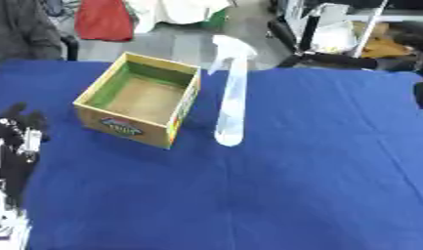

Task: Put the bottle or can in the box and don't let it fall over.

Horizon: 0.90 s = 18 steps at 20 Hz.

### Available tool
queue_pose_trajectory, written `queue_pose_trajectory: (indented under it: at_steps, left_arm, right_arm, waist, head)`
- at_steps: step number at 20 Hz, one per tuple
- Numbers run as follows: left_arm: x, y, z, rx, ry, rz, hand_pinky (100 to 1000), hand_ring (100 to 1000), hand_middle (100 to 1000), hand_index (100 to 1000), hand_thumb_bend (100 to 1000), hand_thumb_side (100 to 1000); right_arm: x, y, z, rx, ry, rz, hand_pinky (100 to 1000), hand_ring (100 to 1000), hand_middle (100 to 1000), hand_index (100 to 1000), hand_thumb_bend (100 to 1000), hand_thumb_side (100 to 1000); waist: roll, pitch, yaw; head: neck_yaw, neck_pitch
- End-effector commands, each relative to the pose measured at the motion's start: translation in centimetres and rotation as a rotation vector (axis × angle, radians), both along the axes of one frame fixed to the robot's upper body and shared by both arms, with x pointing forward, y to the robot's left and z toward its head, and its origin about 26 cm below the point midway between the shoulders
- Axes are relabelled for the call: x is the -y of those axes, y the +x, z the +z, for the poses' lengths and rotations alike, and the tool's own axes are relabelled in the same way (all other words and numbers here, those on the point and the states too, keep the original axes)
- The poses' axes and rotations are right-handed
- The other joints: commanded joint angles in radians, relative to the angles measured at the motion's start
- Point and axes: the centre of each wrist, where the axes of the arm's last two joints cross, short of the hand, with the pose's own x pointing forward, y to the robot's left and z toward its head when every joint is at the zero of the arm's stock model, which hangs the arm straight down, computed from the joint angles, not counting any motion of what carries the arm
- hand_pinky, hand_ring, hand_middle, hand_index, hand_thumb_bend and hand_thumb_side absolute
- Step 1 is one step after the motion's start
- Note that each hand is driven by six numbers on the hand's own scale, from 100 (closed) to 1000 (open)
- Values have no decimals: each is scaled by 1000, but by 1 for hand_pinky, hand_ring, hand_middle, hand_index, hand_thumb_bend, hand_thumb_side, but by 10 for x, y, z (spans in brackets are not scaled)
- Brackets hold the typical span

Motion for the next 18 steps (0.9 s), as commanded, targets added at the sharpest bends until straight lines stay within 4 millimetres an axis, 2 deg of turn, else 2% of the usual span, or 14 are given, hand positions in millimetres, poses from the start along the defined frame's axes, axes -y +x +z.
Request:
queue_pose_trajectory:
  at_steps: [1,5,9,15,18]
  left_arm:
    - [2,3,8,23,11,-27,613,654,604,882,393,726]
    - [5,4,9,26,15,-51,612,654,603,882,396,728]
    - [11,7,11,27,23,-88,612,654,603,882,399,729]
    - [17,11,15,35,32,-137,612,654,602,882,402,729]
    - [20,13,16,37,35,-154,612,653,601,882,404,729]
  right_arm:
    - [21,19,16,-4,-98,-25,804,1000,1000,1000,100,389]
    - [15,46,23,0,-157,1,822,1000,1000,1000,100,356]
    - [-5,68,25,6,-284,34,840,1000,1000,1000,100,353]
    - [-40,91,19,-7,-349,91,849,1000,1000,1000,100,409]
    - [-53,97,18,-13,-361,122,854,1000,1000,1000,100,470]
  waist:
    - [0,-2,11]
    - [-2,2,41]
    - [-6,7,84]
    - [-12,15,146]
    - [-16,19,169]
  head:
    - [-36,-22]
    - [-76,-33]
    - [-122,-41]
    - [-183,-49]
    - [-205,-53]
